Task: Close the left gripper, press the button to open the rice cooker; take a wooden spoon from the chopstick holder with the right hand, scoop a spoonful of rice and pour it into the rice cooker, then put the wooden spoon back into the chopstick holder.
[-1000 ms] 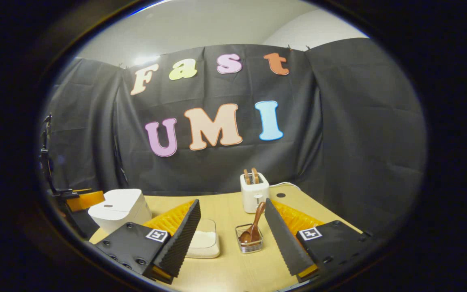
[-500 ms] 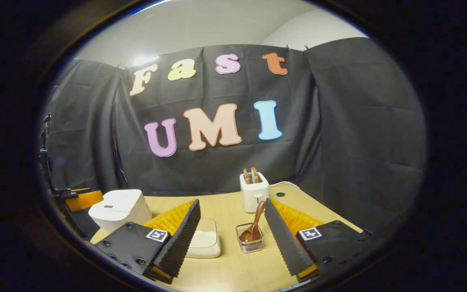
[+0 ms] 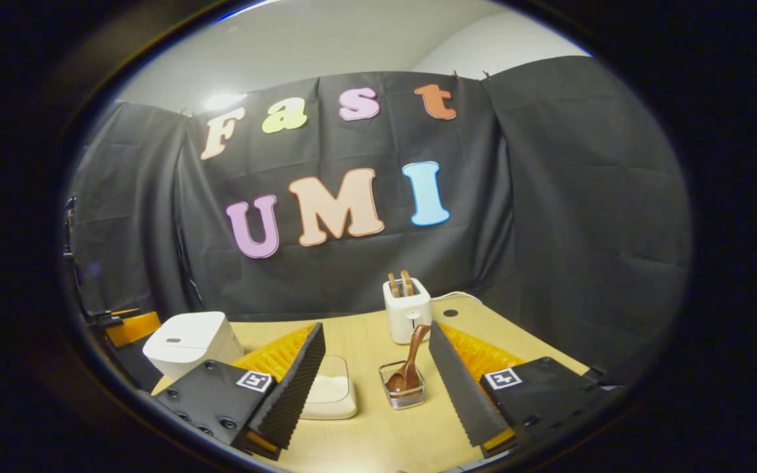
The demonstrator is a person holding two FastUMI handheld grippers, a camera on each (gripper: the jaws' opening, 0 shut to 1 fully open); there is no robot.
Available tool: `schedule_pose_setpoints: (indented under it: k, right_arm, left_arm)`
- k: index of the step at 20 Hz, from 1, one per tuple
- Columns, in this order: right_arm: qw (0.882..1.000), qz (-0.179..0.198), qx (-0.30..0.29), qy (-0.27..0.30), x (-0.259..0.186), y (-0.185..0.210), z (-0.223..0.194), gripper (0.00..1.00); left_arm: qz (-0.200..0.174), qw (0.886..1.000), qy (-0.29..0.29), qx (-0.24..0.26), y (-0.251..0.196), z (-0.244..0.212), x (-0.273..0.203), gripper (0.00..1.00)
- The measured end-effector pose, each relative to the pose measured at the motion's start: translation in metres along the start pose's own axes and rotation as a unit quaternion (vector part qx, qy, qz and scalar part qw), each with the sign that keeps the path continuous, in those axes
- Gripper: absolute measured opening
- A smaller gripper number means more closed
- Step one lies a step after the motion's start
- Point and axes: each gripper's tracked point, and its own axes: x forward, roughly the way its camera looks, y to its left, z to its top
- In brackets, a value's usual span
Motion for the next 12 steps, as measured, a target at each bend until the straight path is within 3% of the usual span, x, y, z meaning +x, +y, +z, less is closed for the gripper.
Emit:
schedule_pose_setpoints:
  k: [3, 9, 11, 12]
  right_arm:
    - [1.0, 0.002, -0.002, 0.001, 0.002, 0.002, 0.0, 1.0]
    - [1.0, 0.006, -0.016, 0.0, 0.005, 0.009, 0.003, 1.0]
    - [1.0, 0.008, -0.019, -0.001, 0.006, 0.011, 0.002, 1.0]
    - [1.0, 0.01, -0.019, 0.0, 0.007, 0.012, 0.002, 1.0]
  left_arm:
    - [0.01, 1.0, 0.002, -0.002, 0.01, -0.004, 0.003, 0.97]
    - [0.035, 0.999, 0.005, -0.029, 0.037, -0.006, 0.006, 0.94]
    - [0.056, 0.998, 0.008, -0.026, 0.054, -0.007, 0.008, 0.86]
    - [0.065, 0.998, 0.012, -0.024, 0.061, -0.007, 0.008, 0.72]
